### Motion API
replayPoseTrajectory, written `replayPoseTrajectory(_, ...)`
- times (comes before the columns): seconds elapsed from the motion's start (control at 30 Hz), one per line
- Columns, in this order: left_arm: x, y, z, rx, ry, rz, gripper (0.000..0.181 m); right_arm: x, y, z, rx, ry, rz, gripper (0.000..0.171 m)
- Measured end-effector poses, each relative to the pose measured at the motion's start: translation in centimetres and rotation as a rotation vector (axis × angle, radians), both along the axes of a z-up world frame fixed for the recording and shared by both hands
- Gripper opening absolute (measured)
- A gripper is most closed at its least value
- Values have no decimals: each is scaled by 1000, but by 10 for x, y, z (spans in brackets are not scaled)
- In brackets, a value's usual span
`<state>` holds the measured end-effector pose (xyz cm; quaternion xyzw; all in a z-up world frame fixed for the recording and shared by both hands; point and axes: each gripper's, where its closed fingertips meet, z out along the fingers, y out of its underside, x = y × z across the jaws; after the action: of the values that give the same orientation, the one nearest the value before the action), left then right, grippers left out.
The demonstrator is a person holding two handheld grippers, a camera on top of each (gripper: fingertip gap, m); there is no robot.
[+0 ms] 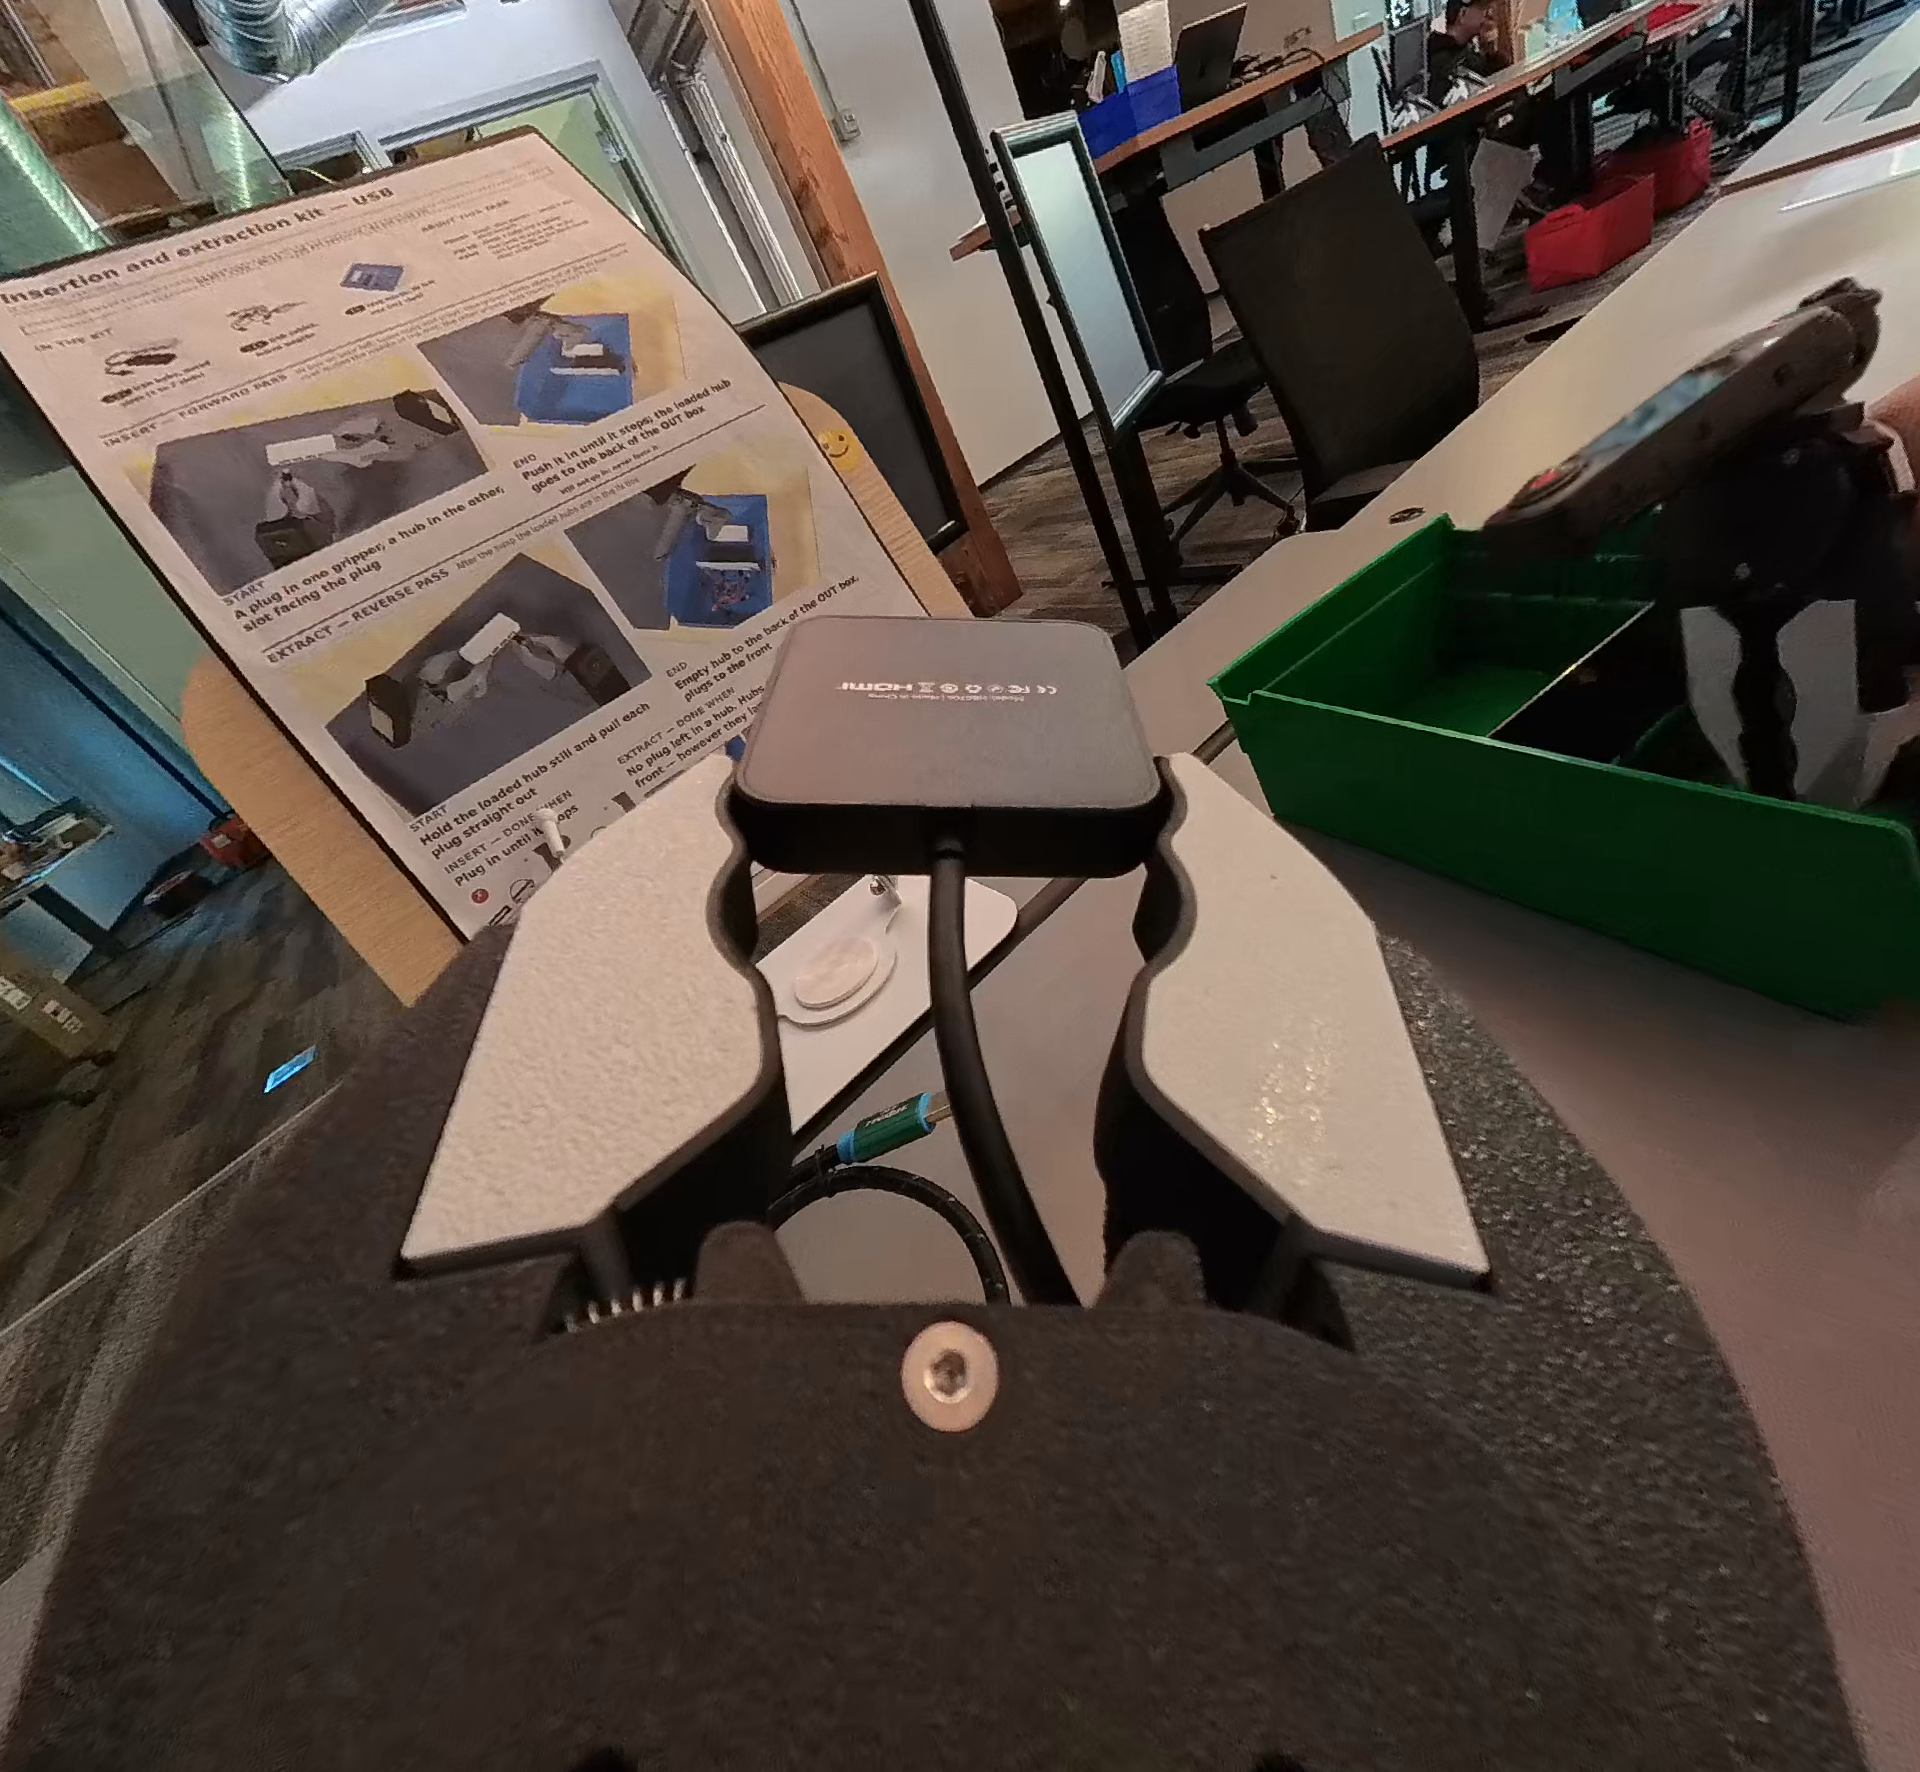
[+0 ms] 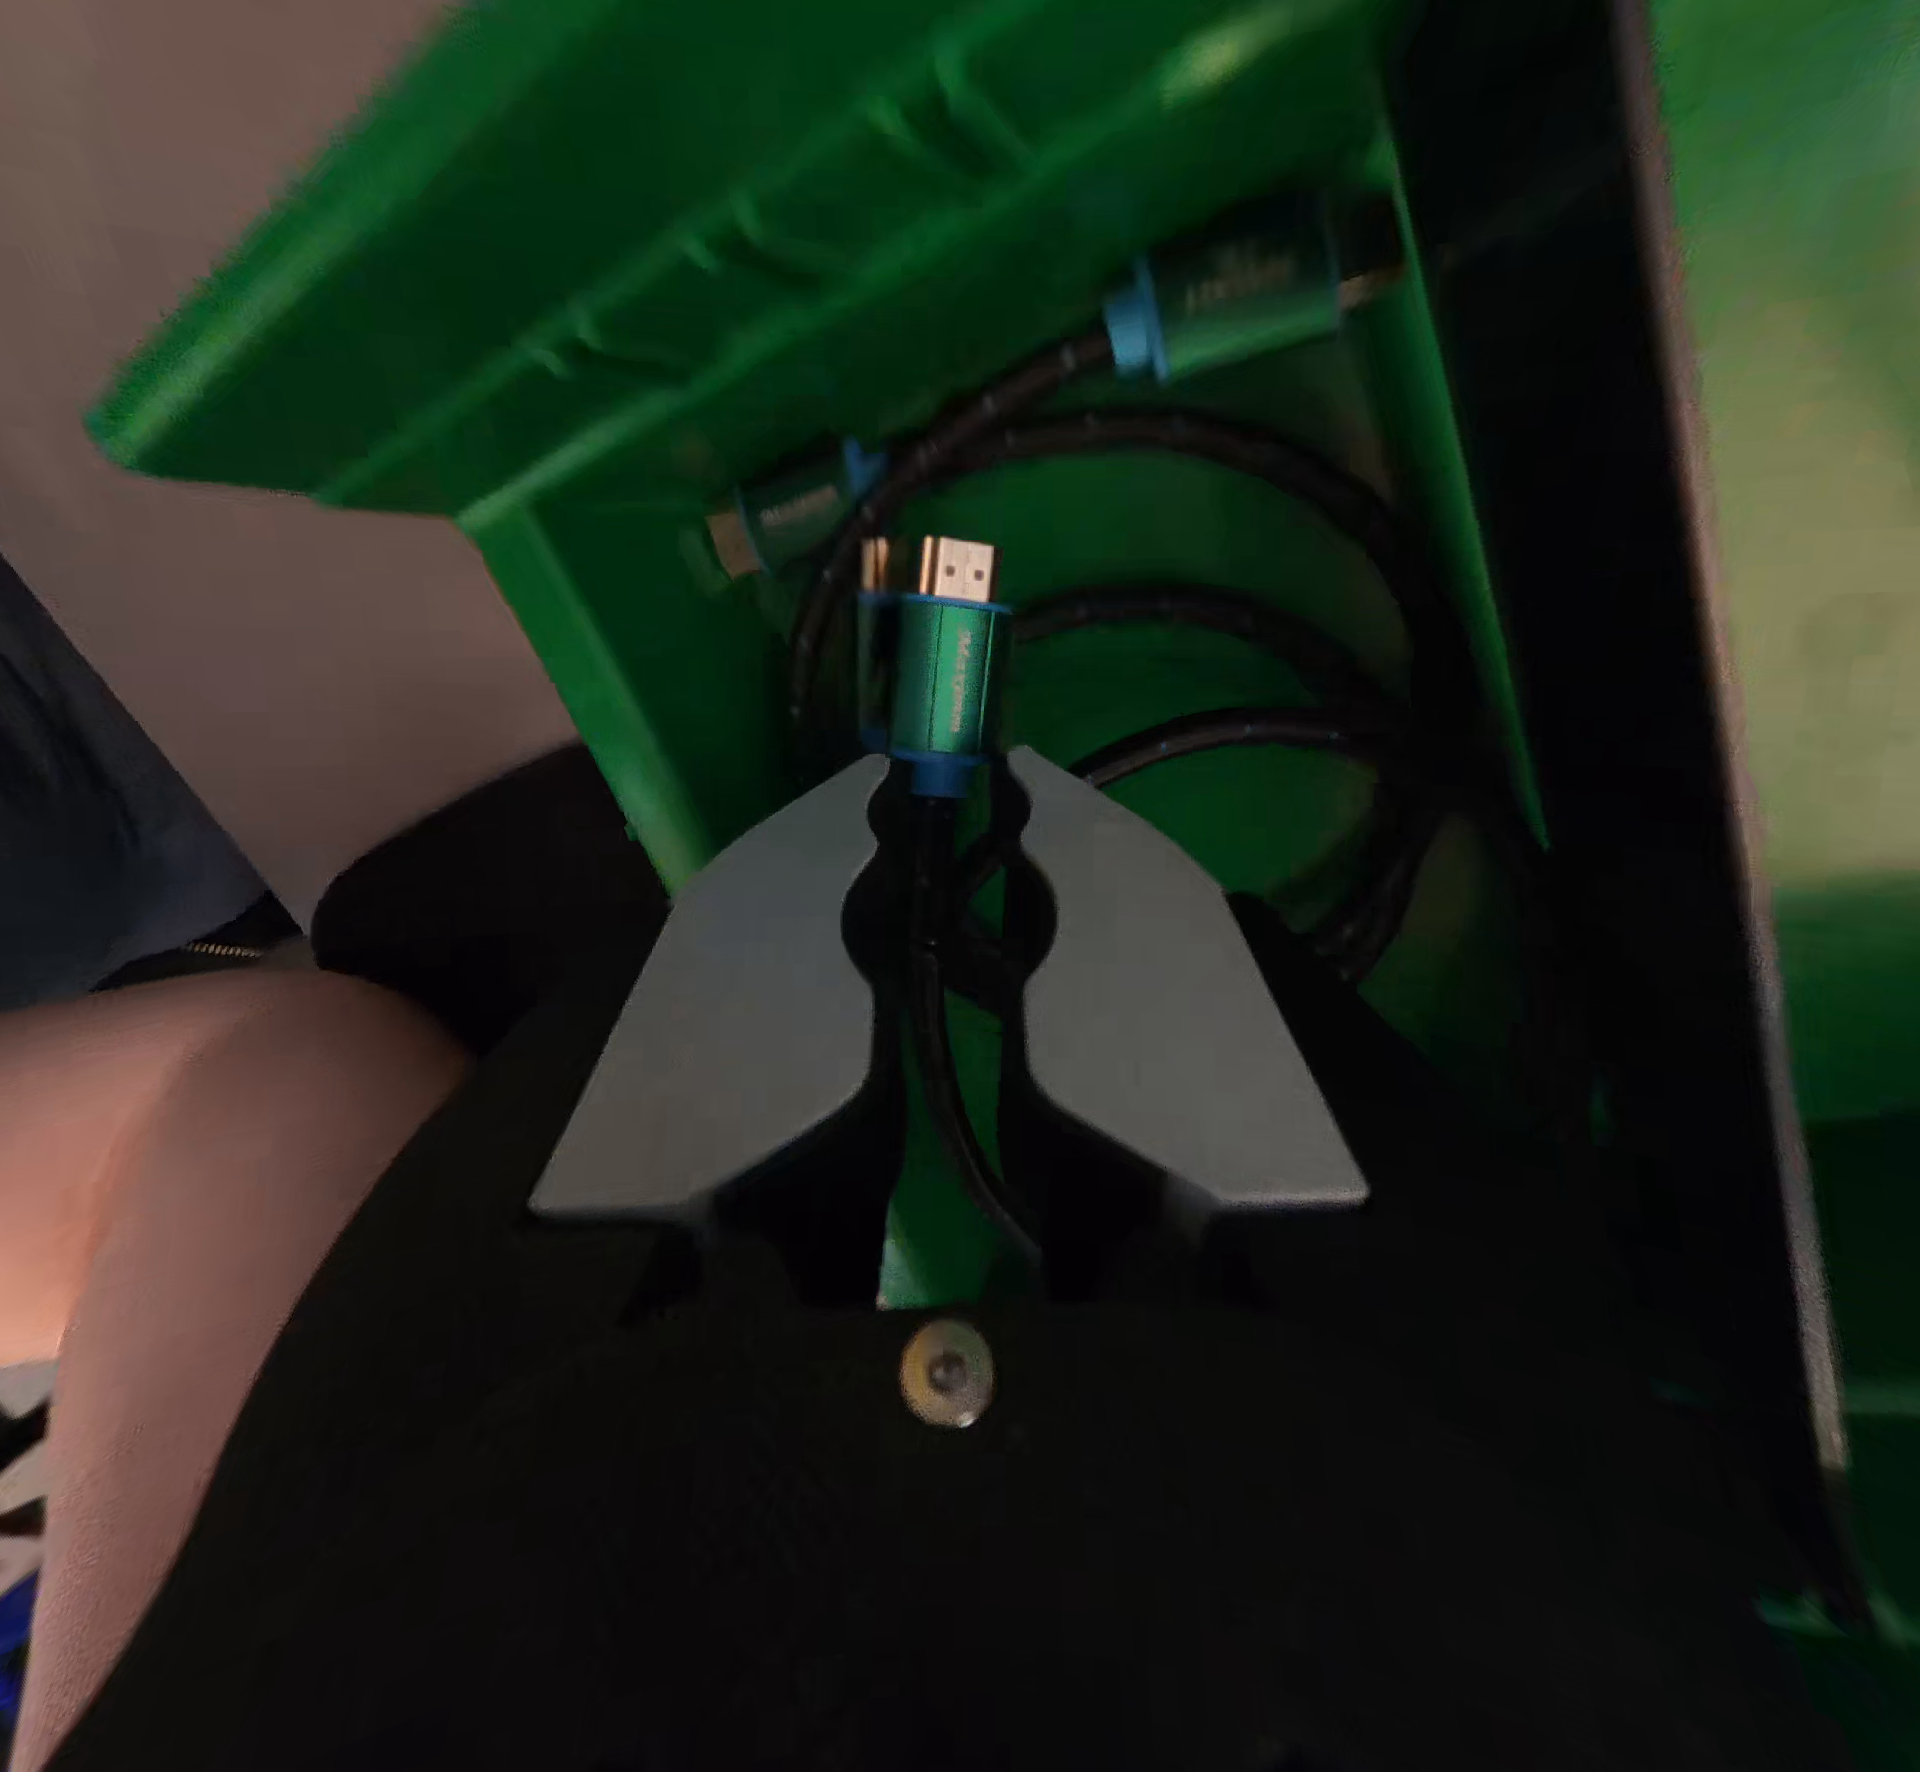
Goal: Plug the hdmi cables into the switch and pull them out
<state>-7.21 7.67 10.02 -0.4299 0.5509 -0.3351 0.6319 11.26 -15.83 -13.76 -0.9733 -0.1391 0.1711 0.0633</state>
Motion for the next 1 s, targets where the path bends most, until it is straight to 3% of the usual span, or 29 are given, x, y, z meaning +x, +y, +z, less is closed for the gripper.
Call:
replayPoseTrajectory(0.17,0,1,0,0,0,5,71,17,-8,0,-38,-95,-81,15)
replayPoseTrajectory(0.33,0,0,-1,-3,3,1,71,0,-1,8,1,27,-47,18)
replayPoseTrajectory(0.57,1,-5,-2,-15,-1,-28,71,5,4,45,190,-7,-71,17)
replayPoseTrajectory(0.67,4,-17,-3,-21,-4,-93,71,1,21,77,356,-92,-32,16)
replayPoseTrajectory(0.77,7,-36,-5,-29,-7,-203,71,-24,61,123,629,-175,77,20)
replayPoseTrajectory(0.87,8,-54,-7,-29,3,-289,71,-80,108,169,893,-119,186,34)
replayPoseTrajectory(1.0,6,-77,-17,-64,76,-435,71,-148,136,196,1152,-184,410,56)
